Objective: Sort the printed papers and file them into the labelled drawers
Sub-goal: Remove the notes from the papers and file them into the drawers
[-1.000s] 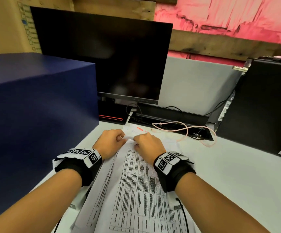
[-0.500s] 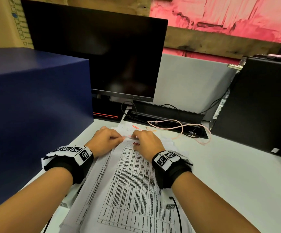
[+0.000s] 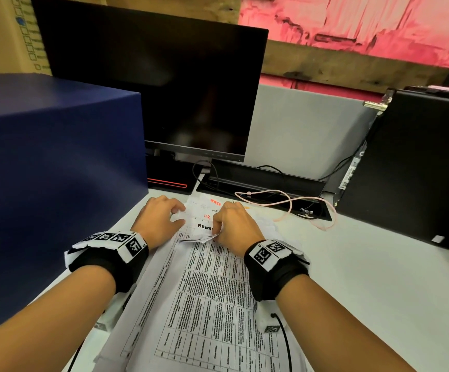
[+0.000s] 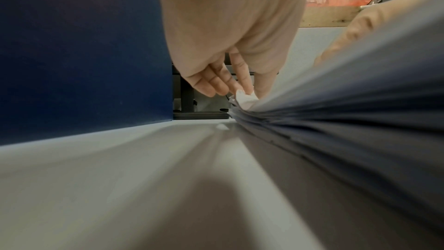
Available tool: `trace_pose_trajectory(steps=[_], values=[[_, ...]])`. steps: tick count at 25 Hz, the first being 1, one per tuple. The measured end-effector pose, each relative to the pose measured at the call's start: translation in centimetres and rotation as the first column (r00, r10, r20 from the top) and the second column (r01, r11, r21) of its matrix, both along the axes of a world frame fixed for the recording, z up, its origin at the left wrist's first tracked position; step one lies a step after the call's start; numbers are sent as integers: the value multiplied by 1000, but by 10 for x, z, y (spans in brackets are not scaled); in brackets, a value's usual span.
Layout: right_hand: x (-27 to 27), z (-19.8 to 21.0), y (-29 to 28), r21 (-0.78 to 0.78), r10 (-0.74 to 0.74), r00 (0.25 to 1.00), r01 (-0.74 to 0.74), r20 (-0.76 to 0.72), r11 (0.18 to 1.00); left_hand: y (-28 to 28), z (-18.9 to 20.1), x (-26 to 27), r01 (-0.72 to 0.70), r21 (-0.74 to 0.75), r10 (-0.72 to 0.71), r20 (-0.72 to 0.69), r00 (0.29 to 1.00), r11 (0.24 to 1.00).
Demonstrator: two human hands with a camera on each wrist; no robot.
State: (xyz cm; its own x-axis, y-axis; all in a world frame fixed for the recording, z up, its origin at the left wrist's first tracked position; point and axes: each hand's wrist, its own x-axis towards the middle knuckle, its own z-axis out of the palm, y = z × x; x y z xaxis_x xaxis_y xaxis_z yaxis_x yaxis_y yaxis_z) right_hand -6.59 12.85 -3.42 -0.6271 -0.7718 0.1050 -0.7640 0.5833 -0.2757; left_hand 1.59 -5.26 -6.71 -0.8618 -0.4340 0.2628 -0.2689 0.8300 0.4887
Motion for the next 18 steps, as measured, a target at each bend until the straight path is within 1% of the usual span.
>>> trace_pose_trajectory(steps=[4,10,14,16,18], values=[[0,-3,-2,5,-1,996,1,87,1000,2,2,3,7,79,-8,4,1000,997],[-2,-8,-5,-24,-24,994,27,111,999,4,6,4,-16,98,21,-48,999,995],[-2,-5,-4,-32,-50,989,55,138,998,7,6,4,-39,119,39,2,999,992],[0,-4,-4,-39,-48,988,54,149,998,10,6,4,14,90,-18,49,999,996],[0,-3,-3,-39,-26,990,31,138,999,10,6,4,125,102,-132,60,989,987]])
